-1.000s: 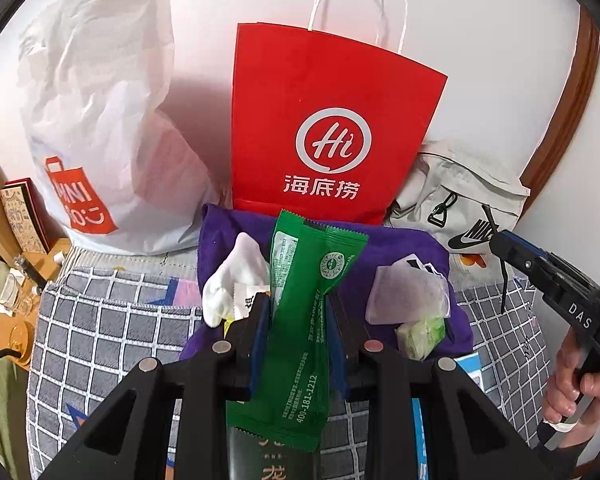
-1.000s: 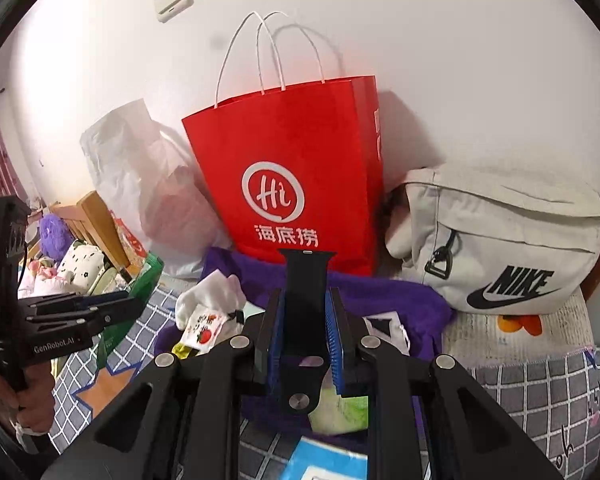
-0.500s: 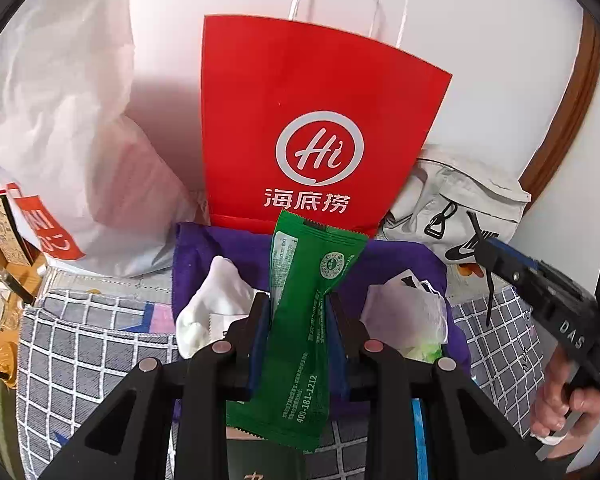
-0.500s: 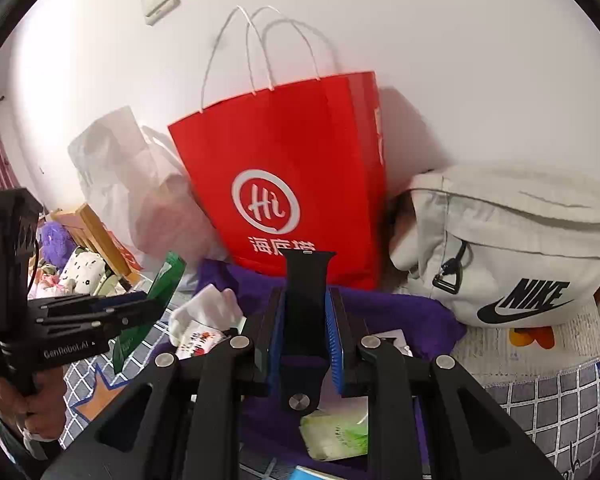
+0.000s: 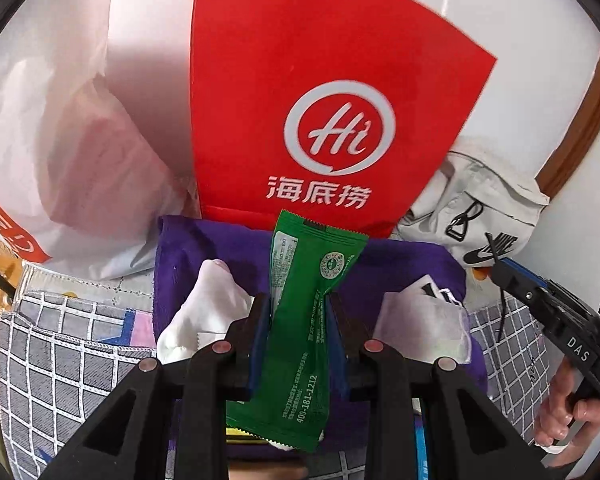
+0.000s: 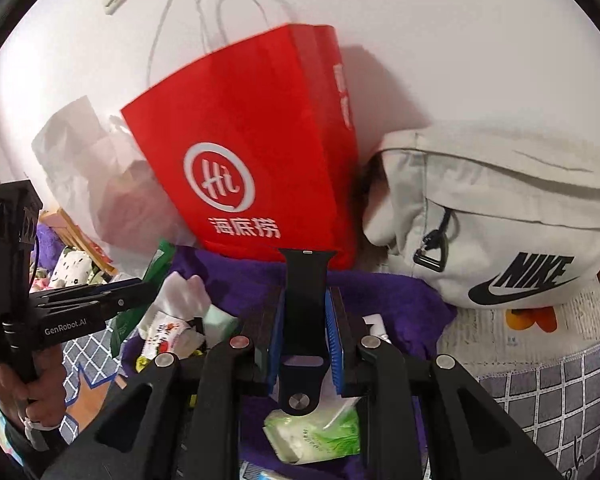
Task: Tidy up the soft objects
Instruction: 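Lower the green packet with the left tool onto the items on the towel, then open the left tool to release the green packet on the towel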
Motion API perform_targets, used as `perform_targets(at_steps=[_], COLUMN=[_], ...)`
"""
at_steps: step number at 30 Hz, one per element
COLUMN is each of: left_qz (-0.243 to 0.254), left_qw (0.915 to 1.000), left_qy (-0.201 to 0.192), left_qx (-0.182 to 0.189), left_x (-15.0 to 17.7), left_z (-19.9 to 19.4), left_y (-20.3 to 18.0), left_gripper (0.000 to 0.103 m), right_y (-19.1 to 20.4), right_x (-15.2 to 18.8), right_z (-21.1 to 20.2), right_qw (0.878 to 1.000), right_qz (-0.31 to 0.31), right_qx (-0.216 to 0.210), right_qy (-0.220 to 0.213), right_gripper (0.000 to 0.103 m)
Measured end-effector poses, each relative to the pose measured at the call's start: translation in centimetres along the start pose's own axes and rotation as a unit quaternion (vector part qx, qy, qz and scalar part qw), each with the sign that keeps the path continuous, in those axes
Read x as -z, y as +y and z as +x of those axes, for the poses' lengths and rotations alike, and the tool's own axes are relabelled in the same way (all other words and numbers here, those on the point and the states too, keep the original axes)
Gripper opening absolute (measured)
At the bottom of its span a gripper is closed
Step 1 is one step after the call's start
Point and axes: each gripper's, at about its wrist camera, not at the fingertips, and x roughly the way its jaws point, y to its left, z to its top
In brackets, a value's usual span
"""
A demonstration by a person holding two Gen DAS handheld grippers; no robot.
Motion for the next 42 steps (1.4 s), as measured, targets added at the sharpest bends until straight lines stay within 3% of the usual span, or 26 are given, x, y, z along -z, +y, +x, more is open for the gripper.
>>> perform_targets(at_steps=[14,30,42], left_qz=[0.002,-0.014,-0.013], left_qw=[0.9994,0.9968,0.9951], left_qy=[0.031,0.077,0.095], left_qx=[-0.011,-0.017,-0.025], left_x=[-0.3,0.0,0.3], left_z=[2.8,6.0,7.5], left_y=[0.7,1.6,1.2], left_gripper=[0.027,0.029,0.033], right_y=[-1.7,-0.6,-0.3], right_x=[0.6,2.6,2.7], right_z=[2.9,7.9,8.4], right_qw=[0.999,0.992,0.992], right_qz=[0.022,0.004,-0.001], right_qx=[-0.002,-0.003,0.0], right_qy=[0.031,0.122,0.128], right_gripper=[0.021,0.02,0.021])
